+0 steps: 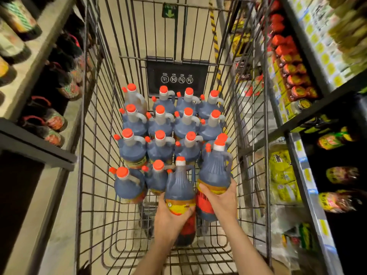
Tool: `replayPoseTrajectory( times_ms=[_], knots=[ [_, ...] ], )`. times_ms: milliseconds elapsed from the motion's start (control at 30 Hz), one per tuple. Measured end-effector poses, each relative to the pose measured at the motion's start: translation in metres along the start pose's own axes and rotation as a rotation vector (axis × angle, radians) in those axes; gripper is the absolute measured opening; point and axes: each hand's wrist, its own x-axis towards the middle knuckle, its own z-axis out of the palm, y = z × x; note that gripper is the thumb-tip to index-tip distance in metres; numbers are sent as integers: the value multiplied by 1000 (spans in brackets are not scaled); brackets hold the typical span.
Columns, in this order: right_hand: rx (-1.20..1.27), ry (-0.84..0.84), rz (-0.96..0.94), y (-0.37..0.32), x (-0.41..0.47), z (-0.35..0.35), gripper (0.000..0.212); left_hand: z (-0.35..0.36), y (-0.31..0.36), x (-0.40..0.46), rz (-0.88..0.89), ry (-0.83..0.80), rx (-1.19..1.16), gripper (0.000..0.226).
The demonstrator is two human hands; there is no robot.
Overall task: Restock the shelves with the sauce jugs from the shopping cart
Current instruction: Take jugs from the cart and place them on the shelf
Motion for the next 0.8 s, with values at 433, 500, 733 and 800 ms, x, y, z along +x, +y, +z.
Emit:
replayPoseTrajectory(
  times_ms=[433, 500, 733, 800],
  knots=[
    [75, 55, -132, -98, -55, -69, 68, -33, 61, -62, 27, -108, -68, 96],
    [119, 94, -130, -115, -60, -78, 82, -39, 85, -66, 63, -101, -102, 97],
    [196, 152, -208, -174, -75, -108, 74, -65, 173, -73, 292, -88, -231, 76],
    [220, 184, -237, -190, -82, -114, 71, -74, 195, -76, 361, -94, -250, 77]
  ],
)
